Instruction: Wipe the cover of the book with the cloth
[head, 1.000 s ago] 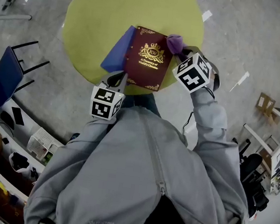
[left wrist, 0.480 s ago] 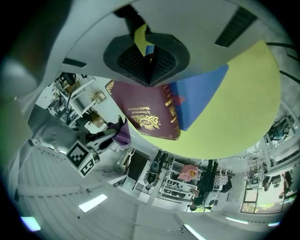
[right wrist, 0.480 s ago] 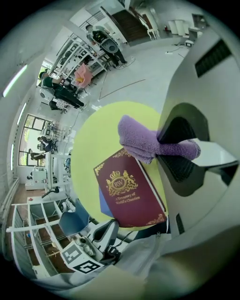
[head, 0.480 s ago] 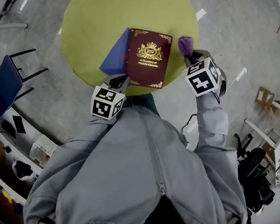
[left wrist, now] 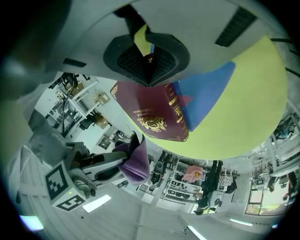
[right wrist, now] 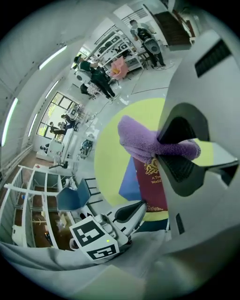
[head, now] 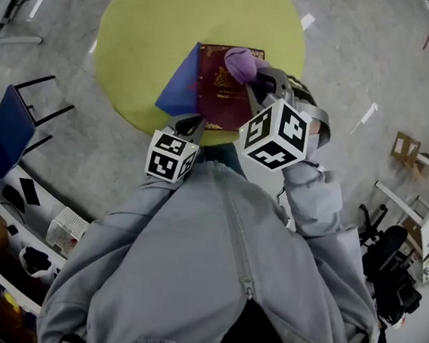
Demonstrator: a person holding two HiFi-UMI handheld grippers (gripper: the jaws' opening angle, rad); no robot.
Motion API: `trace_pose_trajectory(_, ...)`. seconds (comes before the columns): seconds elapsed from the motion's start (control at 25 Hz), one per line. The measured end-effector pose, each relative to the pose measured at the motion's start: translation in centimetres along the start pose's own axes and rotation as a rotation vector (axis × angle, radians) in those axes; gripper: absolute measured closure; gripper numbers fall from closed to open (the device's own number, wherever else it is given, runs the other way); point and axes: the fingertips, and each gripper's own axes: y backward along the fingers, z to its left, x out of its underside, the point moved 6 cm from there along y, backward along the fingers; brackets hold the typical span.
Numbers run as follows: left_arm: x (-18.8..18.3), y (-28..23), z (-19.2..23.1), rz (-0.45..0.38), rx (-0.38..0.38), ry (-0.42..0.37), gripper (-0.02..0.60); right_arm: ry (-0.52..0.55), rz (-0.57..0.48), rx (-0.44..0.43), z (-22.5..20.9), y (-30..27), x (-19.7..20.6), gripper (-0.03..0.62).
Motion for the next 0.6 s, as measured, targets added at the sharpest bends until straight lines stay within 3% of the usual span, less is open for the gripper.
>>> trace_pose_trajectory(0.36, -0.2, -0.1, -0.1, 0.0, -0.005, 0.004, 0.563, 0.199, 0.003, -0.124, 5.1, -4.4, -3.9, 0.519)
trace_pose_trajectory(0.6, -0.1, -0.1, 0.0, -0.005, -0.012, 0.008, 0.564, 0.183, 0.034, -0.22, 7.3, -7.9, -3.2, 0.519)
